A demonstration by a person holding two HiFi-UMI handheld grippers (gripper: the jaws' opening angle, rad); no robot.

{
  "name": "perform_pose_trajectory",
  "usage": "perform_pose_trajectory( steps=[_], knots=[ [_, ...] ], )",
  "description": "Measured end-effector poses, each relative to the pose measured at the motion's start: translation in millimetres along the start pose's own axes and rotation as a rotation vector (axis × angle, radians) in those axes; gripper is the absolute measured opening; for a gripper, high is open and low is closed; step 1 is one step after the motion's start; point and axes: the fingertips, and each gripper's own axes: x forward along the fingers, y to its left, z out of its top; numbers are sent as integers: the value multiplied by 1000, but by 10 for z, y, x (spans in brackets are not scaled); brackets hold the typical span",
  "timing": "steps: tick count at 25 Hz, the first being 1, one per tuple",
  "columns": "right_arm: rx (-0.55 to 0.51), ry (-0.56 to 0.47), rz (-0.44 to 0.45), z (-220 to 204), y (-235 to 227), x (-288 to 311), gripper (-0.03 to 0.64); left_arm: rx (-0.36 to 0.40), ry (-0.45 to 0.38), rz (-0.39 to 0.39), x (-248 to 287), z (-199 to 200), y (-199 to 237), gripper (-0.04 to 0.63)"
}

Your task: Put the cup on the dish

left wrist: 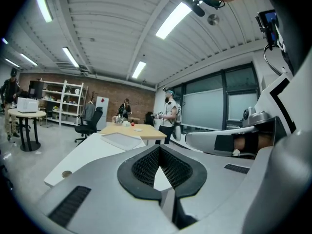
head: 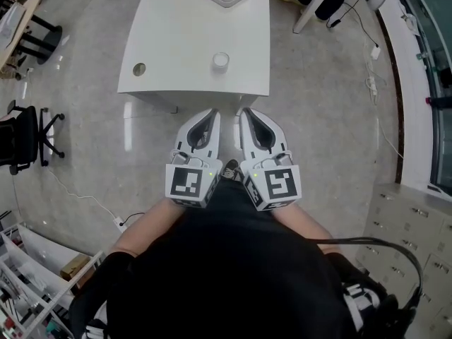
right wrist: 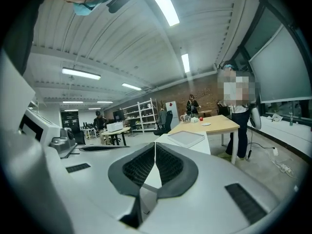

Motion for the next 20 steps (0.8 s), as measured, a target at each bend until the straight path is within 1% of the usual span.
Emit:
perform_pose_trajectory(
  steps=[5, 12, 15, 20],
  knots=[
    [0, 28, -23, -24, -117, 310, 14, 1, 24, -14, 299, -23, 244, 6],
    [0, 64, -48, -53, -315, 796, 14, -3, 56, -82, 760, -47, 444, 6],
    [6, 81, -55, -82, -367, 1042, 14, -7, 70, -95, 944, -41, 613, 6],
    [23, 116, -59, -217, -509, 1444, 14, -12, 111, -124, 1280, -163, 833, 6]
  ],
)
